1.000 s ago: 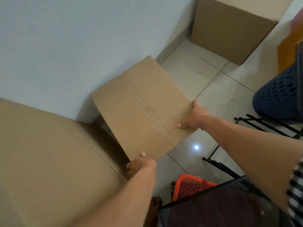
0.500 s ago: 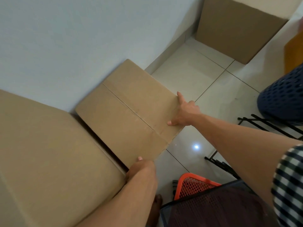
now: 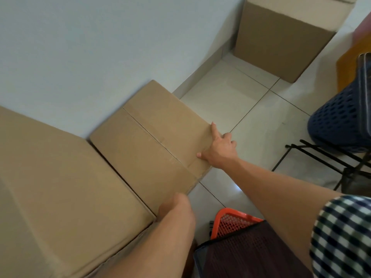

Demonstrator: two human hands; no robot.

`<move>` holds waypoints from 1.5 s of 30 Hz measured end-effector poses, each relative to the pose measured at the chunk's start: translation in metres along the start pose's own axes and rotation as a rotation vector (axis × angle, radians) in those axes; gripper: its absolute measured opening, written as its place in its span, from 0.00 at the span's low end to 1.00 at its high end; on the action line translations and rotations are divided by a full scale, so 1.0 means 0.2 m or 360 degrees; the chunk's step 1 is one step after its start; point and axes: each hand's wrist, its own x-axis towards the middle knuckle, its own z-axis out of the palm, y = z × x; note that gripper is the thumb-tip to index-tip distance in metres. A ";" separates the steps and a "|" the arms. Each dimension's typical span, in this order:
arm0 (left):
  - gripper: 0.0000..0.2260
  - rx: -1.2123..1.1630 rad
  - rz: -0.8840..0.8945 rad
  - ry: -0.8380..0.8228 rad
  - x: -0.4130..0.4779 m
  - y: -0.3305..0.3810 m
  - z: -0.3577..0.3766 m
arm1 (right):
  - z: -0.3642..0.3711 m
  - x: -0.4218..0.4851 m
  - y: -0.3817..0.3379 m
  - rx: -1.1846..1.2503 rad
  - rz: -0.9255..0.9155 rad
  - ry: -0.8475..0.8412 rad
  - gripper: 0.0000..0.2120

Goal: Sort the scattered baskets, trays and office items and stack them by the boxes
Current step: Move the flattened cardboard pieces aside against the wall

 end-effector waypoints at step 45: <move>0.32 0.3048 0.2905 -0.0437 -2.70 -1.13 -1.00 | -0.93 -3.47 0.58 0.0716 0.1078 0.0849 0.50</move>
